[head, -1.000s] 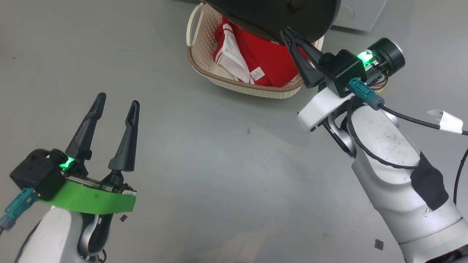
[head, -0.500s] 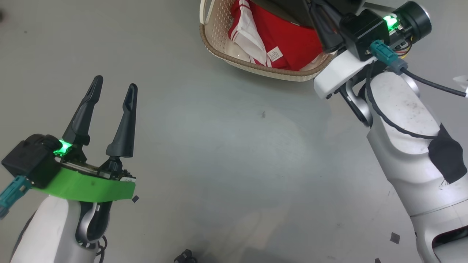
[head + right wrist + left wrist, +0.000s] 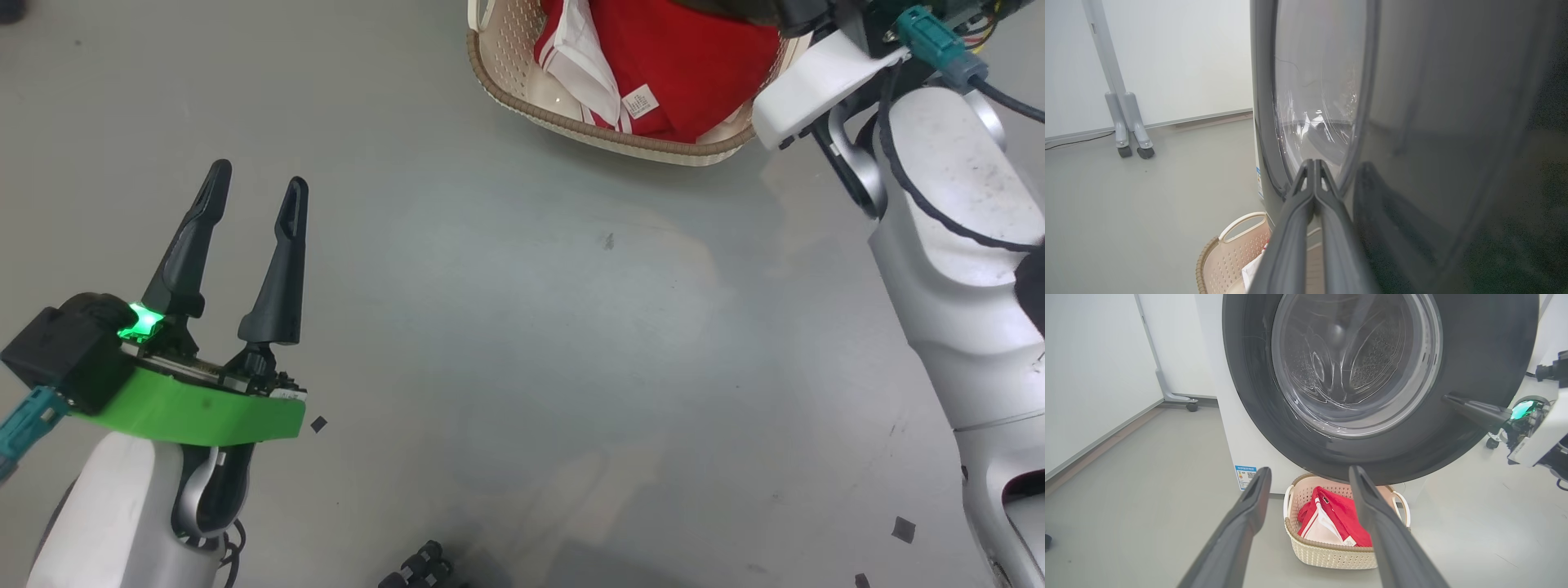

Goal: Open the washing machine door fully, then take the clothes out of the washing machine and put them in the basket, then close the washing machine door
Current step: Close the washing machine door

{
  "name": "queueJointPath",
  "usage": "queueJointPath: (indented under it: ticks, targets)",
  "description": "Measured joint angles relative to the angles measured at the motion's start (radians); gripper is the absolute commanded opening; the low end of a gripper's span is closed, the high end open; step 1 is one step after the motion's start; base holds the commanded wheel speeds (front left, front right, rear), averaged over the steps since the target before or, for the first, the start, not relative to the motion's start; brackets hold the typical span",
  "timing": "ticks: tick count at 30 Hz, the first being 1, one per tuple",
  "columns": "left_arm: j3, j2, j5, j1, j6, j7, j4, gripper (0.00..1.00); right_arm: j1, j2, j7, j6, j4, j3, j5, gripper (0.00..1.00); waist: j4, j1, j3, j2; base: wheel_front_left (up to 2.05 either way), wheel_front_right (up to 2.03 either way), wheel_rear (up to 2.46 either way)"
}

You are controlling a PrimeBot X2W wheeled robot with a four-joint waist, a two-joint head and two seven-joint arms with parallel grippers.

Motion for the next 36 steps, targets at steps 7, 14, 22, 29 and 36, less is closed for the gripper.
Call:
queueJointPath:
  ticks: [7, 14, 22, 29, 36]
  targets:
    - [0.001, -0.005, -0.007, -0.006, 0.000, 0.000, 0.001, 1.00, -0.061, -0.031, 0.000, -0.008, 0.006, -0.024, -0.008, 0.00, 0.011, 0.0000, 0.023, 0.0000, 0.00, 0.00, 0.00]
    - [0.006, -0.005, -0.016, -0.012, 0.000, 0.000, -0.001, 1.00, -0.132, -0.054, 0.014, -0.024, 0.008, -0.022, -0.040, 0.00, 0.015, 0.0000, 0.053, 0.0000, 0.00, 0.00, 0.00]
    - [0.002, -0.014, -0.025, -0.036, 0.000, 0.000, -0.003, 1.00, -0.209, -0.085, 0.038, -0.036, 0.018, -0.040, -0.059, 0.00, 0.026, 0.0000, 0.093, 0.0000, 0.00, 0.00, 0.00]
    - [-0.016, -0.024, -0.033, -0.052, 0.000, 0.000, -0.002, 1.00, -0.272, -0.101, 0.049, -0.070, 0.028, -0.088, -0.059, 0.00, 0.043, 0.0000, 0.123, 0.0000, 0.00, 0.00, 0.00]
    - [-0.020, -0.033, -0.034, -0.062, 0.000, 0.000, 0.005, 1.00, -0.329, -0.122, 0.055, -0.105, 0.044, -0.105, -0.064, 0.00, 0.060, 0.0000, 0.144, 0.0000, 0.00, 0.00, 0.00]
